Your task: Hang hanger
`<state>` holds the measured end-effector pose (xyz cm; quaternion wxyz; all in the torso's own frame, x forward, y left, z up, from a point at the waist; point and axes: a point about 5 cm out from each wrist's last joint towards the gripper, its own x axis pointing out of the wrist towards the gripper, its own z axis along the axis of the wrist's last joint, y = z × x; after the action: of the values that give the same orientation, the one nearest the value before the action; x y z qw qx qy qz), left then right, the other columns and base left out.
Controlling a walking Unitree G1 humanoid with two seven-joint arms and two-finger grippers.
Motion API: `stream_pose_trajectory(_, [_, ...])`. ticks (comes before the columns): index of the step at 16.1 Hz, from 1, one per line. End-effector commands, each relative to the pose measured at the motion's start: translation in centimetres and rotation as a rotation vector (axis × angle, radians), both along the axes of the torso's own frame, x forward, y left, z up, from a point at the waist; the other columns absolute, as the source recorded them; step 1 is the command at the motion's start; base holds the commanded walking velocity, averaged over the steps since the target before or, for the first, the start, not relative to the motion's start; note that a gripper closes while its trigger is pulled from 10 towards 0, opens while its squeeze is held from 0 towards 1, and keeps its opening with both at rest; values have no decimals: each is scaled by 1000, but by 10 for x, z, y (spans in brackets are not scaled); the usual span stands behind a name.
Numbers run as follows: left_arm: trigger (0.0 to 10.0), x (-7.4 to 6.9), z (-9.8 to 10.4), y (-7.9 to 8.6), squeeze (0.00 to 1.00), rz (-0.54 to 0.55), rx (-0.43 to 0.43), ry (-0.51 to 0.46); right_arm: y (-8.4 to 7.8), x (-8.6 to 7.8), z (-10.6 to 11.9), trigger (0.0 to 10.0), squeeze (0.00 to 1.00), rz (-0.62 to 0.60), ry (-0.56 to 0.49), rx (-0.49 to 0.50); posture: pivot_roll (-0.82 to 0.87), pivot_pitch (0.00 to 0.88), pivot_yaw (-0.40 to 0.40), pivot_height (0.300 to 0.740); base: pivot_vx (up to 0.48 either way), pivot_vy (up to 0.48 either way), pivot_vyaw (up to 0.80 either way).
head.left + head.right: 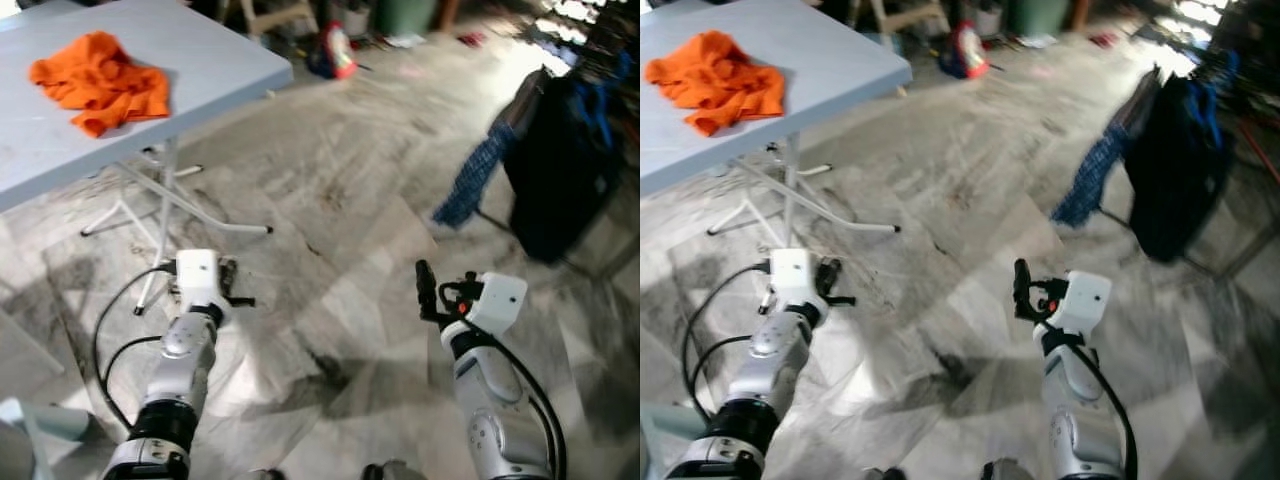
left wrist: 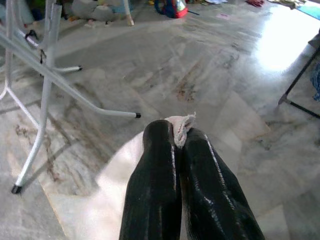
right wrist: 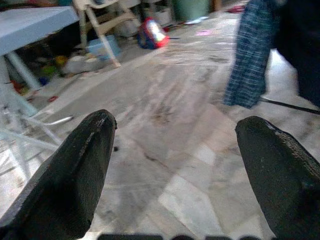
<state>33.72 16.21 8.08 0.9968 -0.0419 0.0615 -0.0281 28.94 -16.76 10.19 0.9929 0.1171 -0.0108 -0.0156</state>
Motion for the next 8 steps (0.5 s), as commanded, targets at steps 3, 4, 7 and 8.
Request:
stream_pose_trajectory(3, [10000, 0, 5, -4, 0, -29, 1, -31, -3, 0, 3, 10000, 0, -19, -17, 0, 44, 178, 42, 740, 0, 0, 0])
stream_pose_trajectory(4, [10000, 0, 6, -4, 0, -37, -1, -40, -2, 0, 2, 10000, 0, -17, -17, 0, 46, 177, 41, 740, 0, 0, 0])
stream_pose_trajectory(7, [10000, 2, 9, -6, 0, -47, 1, -59, 0, 1, 2, 10000, 0, -7, -9, -4, 44, 178, 38, 740, 169, 0, -267])
stream_pose_trajectory(8, [10000, 2, 9, -6, 0, -47, 1, -59, 0, 1, 2, 10000, 0, -7, -10, -5, 44, 178, 38, 740, 270, 0, -800])
